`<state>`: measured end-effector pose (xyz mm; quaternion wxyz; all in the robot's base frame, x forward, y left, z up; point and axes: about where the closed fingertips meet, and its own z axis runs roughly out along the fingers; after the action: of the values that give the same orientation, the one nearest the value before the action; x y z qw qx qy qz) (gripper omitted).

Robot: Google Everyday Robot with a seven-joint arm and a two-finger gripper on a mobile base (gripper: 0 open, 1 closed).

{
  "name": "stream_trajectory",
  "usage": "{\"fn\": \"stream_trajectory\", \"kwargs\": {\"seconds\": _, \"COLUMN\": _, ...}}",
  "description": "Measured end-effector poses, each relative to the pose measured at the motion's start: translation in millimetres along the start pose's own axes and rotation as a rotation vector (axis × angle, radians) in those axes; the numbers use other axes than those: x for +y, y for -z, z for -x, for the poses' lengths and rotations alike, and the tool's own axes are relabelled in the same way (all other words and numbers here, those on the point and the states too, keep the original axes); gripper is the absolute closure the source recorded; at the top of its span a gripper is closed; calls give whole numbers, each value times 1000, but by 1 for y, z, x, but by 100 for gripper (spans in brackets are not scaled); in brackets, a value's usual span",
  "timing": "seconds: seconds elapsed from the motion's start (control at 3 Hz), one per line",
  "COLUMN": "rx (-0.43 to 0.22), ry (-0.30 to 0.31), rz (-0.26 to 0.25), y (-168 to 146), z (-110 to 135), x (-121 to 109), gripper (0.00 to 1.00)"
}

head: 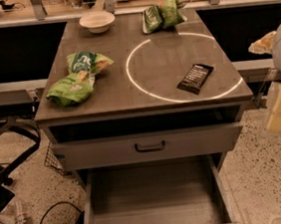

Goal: Close middle drawer

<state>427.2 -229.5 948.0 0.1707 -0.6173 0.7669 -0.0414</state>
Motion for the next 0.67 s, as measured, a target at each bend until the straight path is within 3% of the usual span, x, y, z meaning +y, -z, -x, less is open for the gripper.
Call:
{"fn": "stream_trajectory", "kwargs": {"seconds": 0.33, "rx": 19, "ry": 50, "rz": -11, "y": -26, "z": -23, "x": 20, "gripper": 0}}
{"fn": "stream_trajectory", "kwargs": {"seconds": 0.67, "rx": 83, "ry": 129, "rz": -11, "y": -54, "z": -50, "x": 45, "gripper": 0}}
